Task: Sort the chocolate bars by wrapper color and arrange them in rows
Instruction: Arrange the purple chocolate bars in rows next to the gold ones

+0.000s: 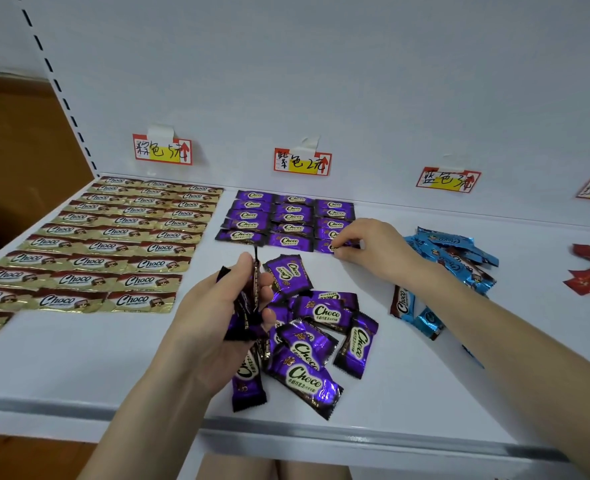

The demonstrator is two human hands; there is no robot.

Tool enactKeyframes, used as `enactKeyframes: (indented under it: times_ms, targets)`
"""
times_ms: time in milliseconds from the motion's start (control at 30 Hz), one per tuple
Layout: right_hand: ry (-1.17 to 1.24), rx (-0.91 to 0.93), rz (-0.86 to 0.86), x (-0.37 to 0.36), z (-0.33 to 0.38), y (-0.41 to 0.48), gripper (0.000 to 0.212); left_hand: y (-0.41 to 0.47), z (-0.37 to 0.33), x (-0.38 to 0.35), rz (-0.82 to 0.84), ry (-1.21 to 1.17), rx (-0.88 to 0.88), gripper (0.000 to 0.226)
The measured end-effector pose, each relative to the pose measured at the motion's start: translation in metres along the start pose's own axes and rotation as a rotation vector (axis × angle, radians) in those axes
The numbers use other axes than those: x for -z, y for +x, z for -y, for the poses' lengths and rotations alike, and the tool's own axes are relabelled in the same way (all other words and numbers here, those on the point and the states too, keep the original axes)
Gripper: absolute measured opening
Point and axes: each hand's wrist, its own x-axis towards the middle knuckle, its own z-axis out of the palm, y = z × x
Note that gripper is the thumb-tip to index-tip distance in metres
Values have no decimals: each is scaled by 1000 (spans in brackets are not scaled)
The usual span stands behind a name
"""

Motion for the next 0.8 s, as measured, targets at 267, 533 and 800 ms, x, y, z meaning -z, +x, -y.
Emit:
enactKeyframes:
  times_ms: [267,533,800]
  targets:
    - [-25,0,-31,-2,2,-1,21,-5,0,6,62,14,-54,14]
    - [266,113,-99,-4,45,-28,10,-13,-1,14,84,10,-130,21]
    - [744,132,70,2,112,-65,9,-25,3,21,95,114,-262,34]
